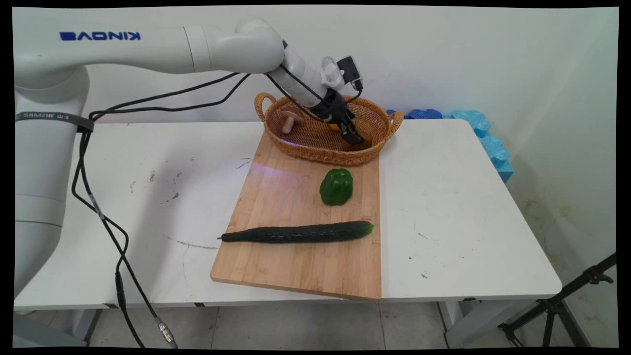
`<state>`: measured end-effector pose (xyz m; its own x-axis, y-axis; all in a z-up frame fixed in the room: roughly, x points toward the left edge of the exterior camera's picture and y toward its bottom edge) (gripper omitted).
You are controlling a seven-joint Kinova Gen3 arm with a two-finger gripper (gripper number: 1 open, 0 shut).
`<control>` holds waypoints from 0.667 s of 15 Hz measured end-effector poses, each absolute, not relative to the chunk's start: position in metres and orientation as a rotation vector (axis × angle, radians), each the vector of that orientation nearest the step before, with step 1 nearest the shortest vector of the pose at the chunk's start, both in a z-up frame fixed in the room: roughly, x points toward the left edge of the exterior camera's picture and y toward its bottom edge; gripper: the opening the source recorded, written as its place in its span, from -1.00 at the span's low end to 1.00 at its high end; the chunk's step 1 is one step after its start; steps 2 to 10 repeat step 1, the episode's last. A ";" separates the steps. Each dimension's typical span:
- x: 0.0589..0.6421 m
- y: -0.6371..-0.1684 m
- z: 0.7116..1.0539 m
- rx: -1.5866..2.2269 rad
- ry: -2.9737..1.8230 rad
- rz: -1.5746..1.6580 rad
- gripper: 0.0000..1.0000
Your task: Place the picked object in the vegetable basket
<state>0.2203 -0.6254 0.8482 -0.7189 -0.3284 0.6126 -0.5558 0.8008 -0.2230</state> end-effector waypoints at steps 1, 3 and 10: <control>0.219 -0.626 0.846 0.652 -2.420 0.536 1.00; 0.219 -0.626 0.846 0.652 -2.420 0.536 1.00; 0.219 -0.626 0.846 0.652 -2.420 0.536 1.00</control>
